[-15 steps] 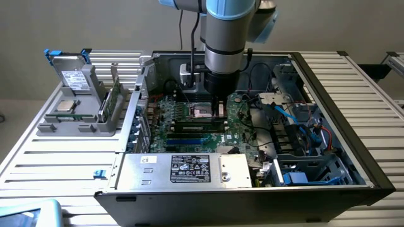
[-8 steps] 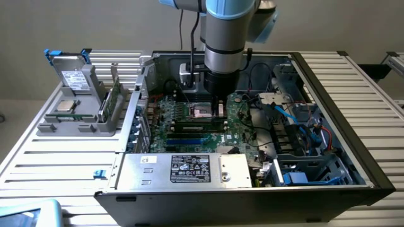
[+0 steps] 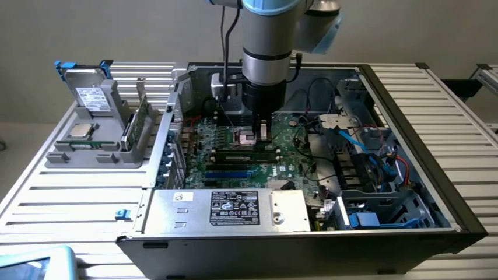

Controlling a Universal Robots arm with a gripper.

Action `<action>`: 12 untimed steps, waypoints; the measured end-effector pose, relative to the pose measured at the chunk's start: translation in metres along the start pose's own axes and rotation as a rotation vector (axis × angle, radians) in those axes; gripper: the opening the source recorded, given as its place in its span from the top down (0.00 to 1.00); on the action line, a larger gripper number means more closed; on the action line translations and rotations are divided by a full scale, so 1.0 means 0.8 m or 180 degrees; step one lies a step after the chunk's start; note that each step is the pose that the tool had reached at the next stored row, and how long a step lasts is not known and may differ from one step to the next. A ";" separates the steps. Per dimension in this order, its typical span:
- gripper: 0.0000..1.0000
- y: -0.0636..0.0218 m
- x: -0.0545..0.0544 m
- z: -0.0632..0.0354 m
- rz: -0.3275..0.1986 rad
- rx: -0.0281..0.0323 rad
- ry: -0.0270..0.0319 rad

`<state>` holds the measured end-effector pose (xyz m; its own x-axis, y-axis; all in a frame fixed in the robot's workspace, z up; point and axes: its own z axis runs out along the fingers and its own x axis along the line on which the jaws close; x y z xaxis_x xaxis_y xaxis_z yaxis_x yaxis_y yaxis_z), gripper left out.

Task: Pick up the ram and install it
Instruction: 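Press down the ram until it locks into place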

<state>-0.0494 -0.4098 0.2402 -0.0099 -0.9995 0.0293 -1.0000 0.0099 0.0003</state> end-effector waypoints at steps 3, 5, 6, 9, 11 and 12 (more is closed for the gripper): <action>0.89 0.015 0.000 0.000 0.0000 0.0002 0.0000; 0.89 0.024 0.000 0.000 0.0000 0.0004 0.0000; 0.89 0.028 0.000 0.000 0.0000 0.0005 0.0000; 0.89 0.032 -0.001 0.001 0.0000 0.0005 0.0016; 0.89 0.033 -0.002 0.004 0.0000 0.0006 0.0037; 0.89 0.034 -0.003 0.004 0.0000 0.0006 0.0043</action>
<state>-0.0769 -0.4076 0.2367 -0.0100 -0.9990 0.0427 -0.9999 0.0100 -0.0016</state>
